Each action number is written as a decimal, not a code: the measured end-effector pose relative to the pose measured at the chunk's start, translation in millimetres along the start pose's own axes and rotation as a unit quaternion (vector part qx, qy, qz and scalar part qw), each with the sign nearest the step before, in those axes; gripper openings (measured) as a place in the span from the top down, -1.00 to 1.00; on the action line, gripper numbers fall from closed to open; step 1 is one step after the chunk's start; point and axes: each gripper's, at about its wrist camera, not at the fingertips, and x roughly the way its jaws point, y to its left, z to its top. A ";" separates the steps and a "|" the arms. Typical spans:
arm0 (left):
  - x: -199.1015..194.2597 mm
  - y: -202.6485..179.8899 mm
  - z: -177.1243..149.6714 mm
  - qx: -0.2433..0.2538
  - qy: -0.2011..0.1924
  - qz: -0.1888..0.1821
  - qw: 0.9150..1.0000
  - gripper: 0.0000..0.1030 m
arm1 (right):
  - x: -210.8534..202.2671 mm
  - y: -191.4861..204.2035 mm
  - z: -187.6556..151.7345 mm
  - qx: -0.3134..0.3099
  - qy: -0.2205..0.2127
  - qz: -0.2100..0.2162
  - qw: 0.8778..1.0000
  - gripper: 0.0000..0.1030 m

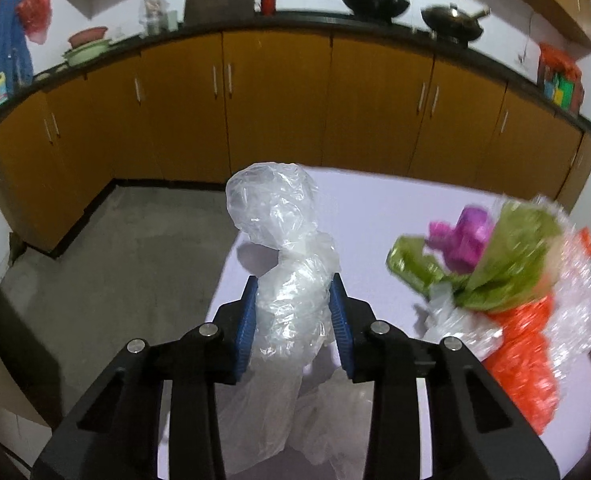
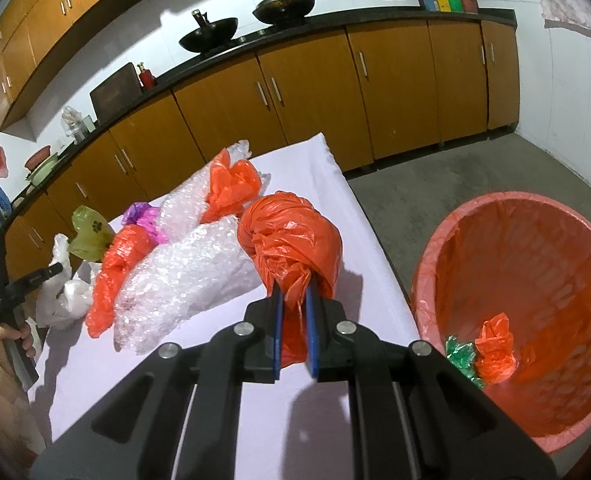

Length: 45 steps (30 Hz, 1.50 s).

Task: Collect trash
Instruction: 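Carry both bags over the wastebasket and open both tools to drop them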

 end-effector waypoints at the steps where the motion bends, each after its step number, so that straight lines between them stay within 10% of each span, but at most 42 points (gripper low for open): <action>1: -9.1 -1.7 2.4 -0.001 -0.010 -0.003 1.000 0.31 | -3.8 0.0 0.6 0.000 -0.004 0.002 1.000 0.78; 13: -103.7 -111.7 3.3 0.066 -0.081 -0.130 0.986 0.30 | -68.0 -26.3 3.0 0.010 -0.051 -0.017 0.999 0.78; 28: -148.0 -301.5 -53.2 0.145 -0.052 -0.324 0.933 0.30 | -154.5 -123.5 -8.0 0.066 -0.116 -0.128 0.983 0.78; 45: -135.6 -395.9 -109.0 0.193 0.002 -0.381 0.904 0.30 | -147.7 -161.4 -17.3 0.101 -0.121 -0.163 0.974 0.78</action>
